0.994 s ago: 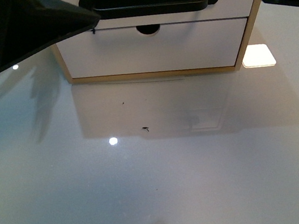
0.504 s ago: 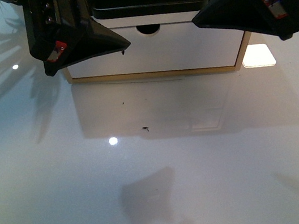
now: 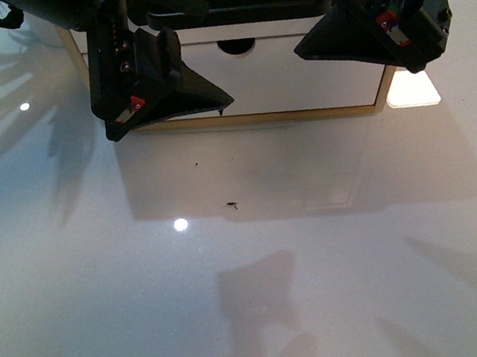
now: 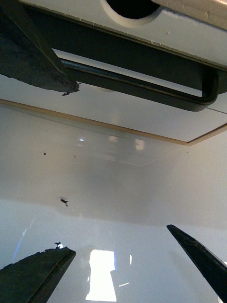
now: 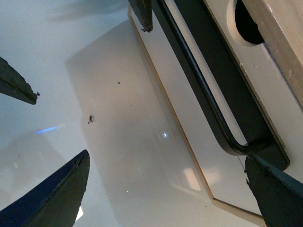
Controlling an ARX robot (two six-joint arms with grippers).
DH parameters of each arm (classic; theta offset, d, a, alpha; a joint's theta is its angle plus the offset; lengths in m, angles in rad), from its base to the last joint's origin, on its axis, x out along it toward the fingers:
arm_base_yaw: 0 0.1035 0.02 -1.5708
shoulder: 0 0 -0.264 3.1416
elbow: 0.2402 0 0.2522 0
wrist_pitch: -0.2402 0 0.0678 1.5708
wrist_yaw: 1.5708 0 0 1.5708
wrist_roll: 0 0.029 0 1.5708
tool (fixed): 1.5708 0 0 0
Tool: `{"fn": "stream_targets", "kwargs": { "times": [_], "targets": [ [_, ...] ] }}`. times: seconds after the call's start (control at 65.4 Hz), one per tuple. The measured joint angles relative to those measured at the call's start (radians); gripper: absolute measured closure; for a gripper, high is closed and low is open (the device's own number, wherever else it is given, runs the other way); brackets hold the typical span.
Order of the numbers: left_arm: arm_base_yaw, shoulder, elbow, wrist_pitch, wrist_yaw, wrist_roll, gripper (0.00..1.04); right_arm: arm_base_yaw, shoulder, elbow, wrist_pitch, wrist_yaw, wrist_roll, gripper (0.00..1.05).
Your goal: Pull drawer
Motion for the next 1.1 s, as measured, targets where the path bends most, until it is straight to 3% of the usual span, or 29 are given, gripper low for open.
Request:
{"fn": "stream_targets", "kwargs": {
  "times": [0.917, 1.101],
  "targets": [
    [-0.021, 0.116, 0.086, 0.032, -0.033, 0.000, 0.07, -0.006, 0.075, 0.058, 0.043, -0.021, 0.002, 0.09],
    [-0.011, 0.117, 0.107, -0.030, -0.009, 0.010, 0.07, -0.006, 0.080, 0.068, 0.036, -0.029, 0.004, 0.09]
  ]
}}
